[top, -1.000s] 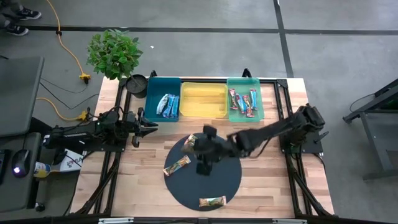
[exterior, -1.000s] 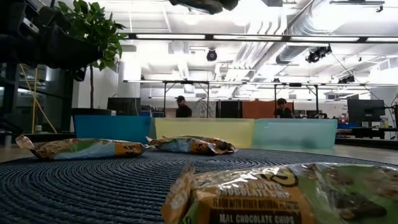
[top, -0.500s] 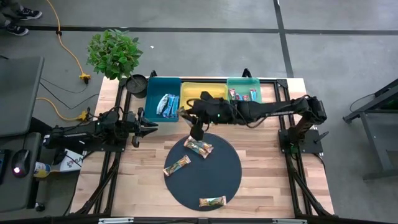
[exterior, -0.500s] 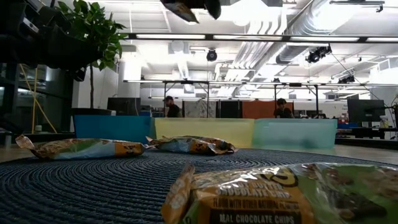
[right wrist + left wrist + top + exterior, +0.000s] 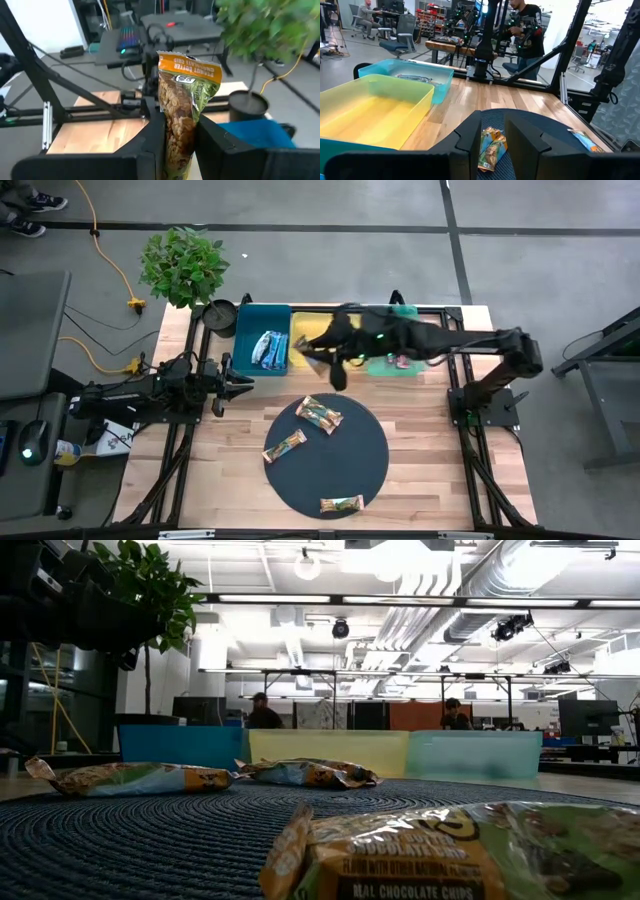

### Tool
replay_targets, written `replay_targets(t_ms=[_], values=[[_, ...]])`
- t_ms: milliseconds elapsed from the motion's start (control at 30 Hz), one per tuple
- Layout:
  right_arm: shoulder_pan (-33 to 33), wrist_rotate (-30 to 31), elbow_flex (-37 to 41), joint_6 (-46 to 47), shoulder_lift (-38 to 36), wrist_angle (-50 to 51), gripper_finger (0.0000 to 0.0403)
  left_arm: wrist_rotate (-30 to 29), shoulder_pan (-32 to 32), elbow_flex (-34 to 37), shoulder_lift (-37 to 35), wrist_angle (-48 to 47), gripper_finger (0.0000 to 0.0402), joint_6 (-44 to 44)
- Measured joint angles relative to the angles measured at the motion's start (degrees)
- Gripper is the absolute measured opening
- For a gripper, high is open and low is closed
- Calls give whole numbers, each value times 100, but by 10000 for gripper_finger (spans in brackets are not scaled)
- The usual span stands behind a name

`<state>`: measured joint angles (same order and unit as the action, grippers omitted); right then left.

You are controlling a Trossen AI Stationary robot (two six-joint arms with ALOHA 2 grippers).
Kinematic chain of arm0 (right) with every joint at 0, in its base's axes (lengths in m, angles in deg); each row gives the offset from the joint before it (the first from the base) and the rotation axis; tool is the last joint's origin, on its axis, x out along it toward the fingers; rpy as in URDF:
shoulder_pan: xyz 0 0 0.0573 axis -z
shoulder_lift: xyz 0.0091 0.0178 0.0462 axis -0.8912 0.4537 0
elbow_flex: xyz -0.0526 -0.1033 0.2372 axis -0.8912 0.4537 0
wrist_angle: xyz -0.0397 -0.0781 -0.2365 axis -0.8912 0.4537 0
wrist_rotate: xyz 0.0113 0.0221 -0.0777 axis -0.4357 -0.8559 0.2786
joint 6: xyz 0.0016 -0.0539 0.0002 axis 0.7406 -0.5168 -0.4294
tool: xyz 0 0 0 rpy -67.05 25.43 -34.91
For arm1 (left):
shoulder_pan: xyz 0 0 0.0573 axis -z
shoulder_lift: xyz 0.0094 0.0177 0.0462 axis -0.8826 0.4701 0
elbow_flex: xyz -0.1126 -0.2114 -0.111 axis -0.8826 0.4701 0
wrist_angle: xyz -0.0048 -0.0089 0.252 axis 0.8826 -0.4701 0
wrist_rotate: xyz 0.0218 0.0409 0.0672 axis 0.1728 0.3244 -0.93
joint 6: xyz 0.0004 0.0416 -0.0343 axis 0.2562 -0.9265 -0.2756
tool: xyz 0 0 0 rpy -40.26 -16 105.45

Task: Pick and place Granola Bars by type
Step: Put the yellow granola bar into the yellow bin

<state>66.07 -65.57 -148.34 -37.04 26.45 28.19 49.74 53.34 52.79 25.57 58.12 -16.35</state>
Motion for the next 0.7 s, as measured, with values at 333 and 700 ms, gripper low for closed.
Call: replay_targets(t_ms=[333,700], values=[[33,234,-2,-326,-1081,856,74,0,0,0,0,0,82,2],[515,881,-2,-1004,-969,1000,74,0,2,0,0,0,82,2]])
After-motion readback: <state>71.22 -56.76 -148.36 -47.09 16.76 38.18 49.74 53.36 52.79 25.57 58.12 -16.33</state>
